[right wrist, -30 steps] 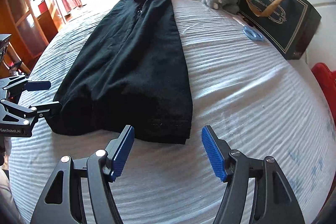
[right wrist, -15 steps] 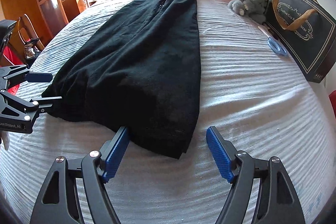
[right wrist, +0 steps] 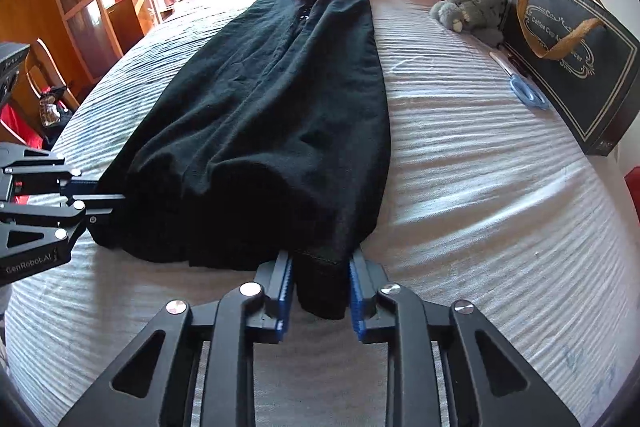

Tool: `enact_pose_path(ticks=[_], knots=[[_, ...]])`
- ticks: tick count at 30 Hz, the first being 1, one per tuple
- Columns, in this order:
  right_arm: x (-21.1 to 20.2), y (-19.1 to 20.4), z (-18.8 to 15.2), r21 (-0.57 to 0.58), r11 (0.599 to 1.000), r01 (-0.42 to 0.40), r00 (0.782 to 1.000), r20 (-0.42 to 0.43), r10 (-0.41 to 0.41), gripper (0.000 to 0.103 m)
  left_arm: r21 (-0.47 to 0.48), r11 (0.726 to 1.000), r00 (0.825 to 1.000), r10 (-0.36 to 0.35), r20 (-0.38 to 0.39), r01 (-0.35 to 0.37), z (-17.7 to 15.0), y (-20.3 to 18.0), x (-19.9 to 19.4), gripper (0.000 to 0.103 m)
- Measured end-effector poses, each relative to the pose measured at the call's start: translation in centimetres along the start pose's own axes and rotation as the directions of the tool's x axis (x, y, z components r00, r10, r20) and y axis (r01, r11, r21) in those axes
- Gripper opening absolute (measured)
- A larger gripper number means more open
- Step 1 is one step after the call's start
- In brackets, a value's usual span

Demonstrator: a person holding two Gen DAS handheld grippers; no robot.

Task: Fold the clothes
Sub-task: 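Lift the hem with both grippers and fold it toward the collar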

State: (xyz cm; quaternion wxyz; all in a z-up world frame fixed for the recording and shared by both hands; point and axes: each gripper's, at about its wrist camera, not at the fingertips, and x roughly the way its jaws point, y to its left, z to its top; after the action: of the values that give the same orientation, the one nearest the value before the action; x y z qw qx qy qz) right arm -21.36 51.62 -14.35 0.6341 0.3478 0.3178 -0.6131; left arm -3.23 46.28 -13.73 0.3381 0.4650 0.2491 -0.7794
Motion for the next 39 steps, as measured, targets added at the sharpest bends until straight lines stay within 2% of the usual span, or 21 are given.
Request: enact_pose_path(ticks=[3,7,12,16,18,22,25,33,39], knots=[[-1.8,0.6,0.0,0.042,0.999,-0.011,0.999,0.038,0.009,0.009,0.051,0.999,0.998,-0.015,0.058,0.012,-0.1,-0.1,-2.9,0.009],[-5.0,2.3,-0.6,0.099,0.995,-0.026,0.997,0.071,0.019,0.009,0.090,0.993,0.992,-0.089,0.086,0.081,-0.9,0.4,-7.1,0.009],[-8.2,5.3,-1.0,0.117,0.993,-0.014,0.996,0.091,0.003,0.009,0.114,0.983,0.985,-0.156,0.076,0.147,-2.0,3.1,-10.2,0.009],[-8.0,6.8,1.0,0.142,0.990,0.005,0.996,0.091,-0.018,0.009,0.121,0.977,0.980,-0.187,0.074,0.177,-0.4,5.8,-10.8,0.009],[-7.5,7.4,2.5,0.154,0.988,0.024,0.995,0.091,-0.038,0.009,0.146,0.974,0.979,-0.188,0.076,0.175,1.3,7.2,-10.6,0.009],[-6.2,7.7,6.5,0.198,0.978,0.071,0.991,0.094,-0.091,0.009,0.178,0.956,0.969,-0.245,0.039,0.234,6.0,10.4,-9.1,0.009],[-5.2,7.5,9.7,0.216,0.972,0.088,0.987,0.112,-0.114,0.009,0.200,0.953,0.970,-0.240,0.043,0.227,9.3,12.4,-8.2,0.009],[-0.4,5.4,19.5,0.192,0.978,0.079,0.984,0.144,-0.108,0.009,0.134,0.969,0.976,-0.214,0.049,0.206,17.6,18.0,-4.8,0.009],[5.9,3.7,29.4,0.177,0.980,0.093,0.982,0.148,-0.119,0.009,0.112,0.971,0.973,-0.219,0.068,0.211,26.8,25.0,0.2,0.010]])
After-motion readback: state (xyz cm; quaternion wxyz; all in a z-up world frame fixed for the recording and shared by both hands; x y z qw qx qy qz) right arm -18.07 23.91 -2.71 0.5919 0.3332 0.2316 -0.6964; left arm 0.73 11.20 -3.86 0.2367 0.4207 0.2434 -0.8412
